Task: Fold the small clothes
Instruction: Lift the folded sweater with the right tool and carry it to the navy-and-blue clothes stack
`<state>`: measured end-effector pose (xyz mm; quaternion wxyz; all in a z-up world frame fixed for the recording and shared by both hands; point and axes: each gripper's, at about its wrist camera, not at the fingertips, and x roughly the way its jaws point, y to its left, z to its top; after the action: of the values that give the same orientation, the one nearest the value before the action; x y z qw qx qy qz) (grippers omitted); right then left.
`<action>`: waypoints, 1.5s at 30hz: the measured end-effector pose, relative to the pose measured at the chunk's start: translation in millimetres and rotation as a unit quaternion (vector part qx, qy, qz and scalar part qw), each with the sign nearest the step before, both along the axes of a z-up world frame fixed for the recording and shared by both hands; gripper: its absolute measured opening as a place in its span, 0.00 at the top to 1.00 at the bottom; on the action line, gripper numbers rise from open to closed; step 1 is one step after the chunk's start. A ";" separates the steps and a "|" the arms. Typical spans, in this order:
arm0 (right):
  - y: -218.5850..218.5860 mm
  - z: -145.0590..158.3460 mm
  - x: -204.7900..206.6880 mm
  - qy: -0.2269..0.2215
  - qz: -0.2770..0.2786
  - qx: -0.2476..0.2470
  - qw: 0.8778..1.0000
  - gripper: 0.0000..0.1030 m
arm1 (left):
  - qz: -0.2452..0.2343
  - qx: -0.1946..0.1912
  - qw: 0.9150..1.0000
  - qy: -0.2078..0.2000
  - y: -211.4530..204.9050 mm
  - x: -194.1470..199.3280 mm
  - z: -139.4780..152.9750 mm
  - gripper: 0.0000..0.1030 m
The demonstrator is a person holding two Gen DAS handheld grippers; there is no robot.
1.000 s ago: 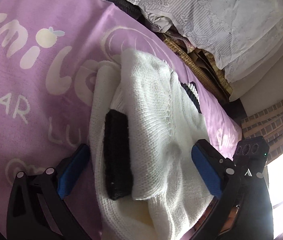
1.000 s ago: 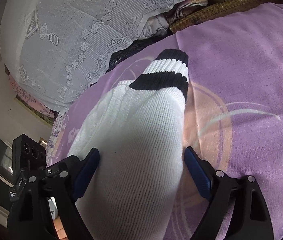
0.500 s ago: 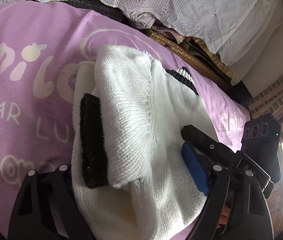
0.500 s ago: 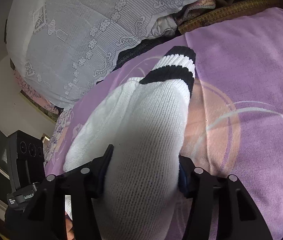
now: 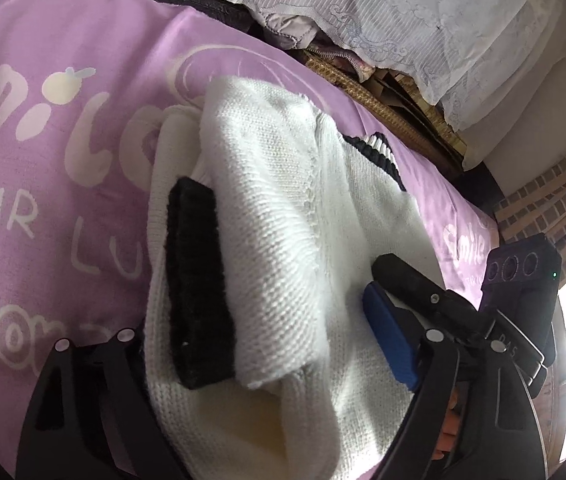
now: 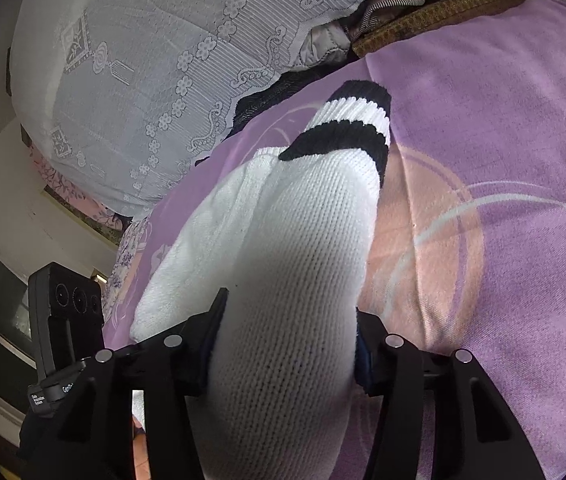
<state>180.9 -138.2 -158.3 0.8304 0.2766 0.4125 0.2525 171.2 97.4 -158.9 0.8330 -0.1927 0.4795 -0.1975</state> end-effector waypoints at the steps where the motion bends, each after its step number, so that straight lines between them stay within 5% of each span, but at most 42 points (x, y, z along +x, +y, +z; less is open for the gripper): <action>1: 0.3 0.2 -0.6 -0.001 0.000 -0.001 1.000 0.48 | -0.002 0.000 1.000 -0.006 -1.2 -1.4 1.3 0.26; 11: 6.0 13.3 -14.6 -0.033 0.000 -0.008 0.999 0.50 | 0.007 -0.008 0.998 -0.055 7.8 -28.5 20.3 0.55; 24: 64.7 33.5 -111.8 -0.037 0.103 0.011 0.994 0.51 | 0.083 0.017 0.995 -0.047 52.0 -162.0 48.5 0.55; 33: 103.8 59.7 -174.8 -0.027 0.161 0.062 0.985 0.51 | 0.122 0.054 0.989 -0.068 87.0 -244.8 95.6 0.55; 45: 195.1 169.5 -214.3 -0.093 0.252 0.108 0.957 0.51 | 0.212 0.108 0.959 -0.151 159.4 -333.6 205.7 0.55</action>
<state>-33.4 56.9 11.3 0.7396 0.2269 0.3597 0.5217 -162.4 256.8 46.9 0.9343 -0.1669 0.3149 0.0099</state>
